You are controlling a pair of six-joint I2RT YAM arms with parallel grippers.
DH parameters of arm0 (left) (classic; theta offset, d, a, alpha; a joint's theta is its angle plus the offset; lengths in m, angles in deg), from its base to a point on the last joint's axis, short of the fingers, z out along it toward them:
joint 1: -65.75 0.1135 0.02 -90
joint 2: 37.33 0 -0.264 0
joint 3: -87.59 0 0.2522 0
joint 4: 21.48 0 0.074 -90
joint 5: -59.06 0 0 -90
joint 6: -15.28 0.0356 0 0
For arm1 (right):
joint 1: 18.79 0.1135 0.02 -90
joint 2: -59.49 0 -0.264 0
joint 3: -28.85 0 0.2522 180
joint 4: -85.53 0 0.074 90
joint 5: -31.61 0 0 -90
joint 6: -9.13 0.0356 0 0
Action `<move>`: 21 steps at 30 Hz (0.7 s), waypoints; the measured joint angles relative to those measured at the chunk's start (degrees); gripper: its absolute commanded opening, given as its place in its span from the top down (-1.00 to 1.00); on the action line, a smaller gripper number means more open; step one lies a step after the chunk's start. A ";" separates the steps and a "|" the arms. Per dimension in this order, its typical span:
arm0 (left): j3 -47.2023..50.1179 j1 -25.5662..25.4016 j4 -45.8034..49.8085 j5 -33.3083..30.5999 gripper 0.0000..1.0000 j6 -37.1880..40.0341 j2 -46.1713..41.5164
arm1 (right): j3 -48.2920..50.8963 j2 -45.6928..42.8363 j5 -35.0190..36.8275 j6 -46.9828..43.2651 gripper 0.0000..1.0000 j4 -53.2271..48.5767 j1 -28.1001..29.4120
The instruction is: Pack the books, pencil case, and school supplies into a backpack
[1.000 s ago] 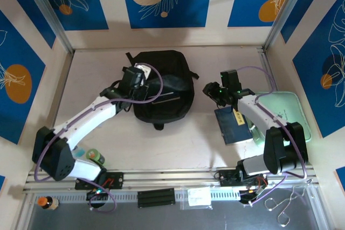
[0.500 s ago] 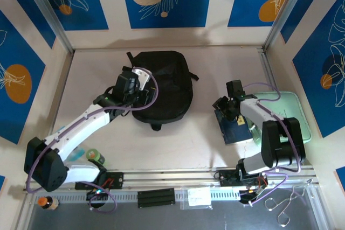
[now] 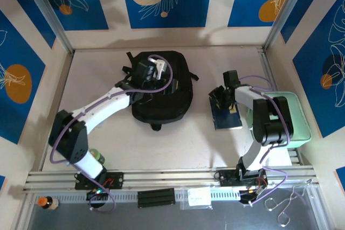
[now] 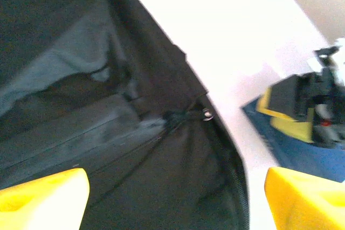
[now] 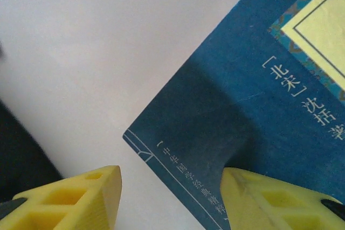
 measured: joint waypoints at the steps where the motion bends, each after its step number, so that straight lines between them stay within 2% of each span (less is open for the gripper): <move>1: -1.51 -0.28 0.13 0.68 -0.70 -1.38 1.42 | -1.57 1.33 0.00 0.00 -0.02 0.48 0.07; 8: -11.30 -4.70 1.64 4.83 -0.78 -9.27 11.23 | -10.25 6.36 1.14 -3.96 -0.08 -0.09 0.57; 13: -13.55 -8.26 1.60 6.84 -0.78 -13.49 15.78 | -8.35 1.16 2.73 -9.01 -0.37 -2.40 0.33; 17: -16.46 -10.64 0.96 9.22 -0.78 -15.32 20.13 | -5.57 -4.79 4.90 -12.87 -0.46 -5.70 -2.08; 21: -19.54 -12.59 0.42 10.95 -0.78 -16.09 23.96 | -3.52 -5.73 5.05 -16.28 -0.47 -7.78 -6.36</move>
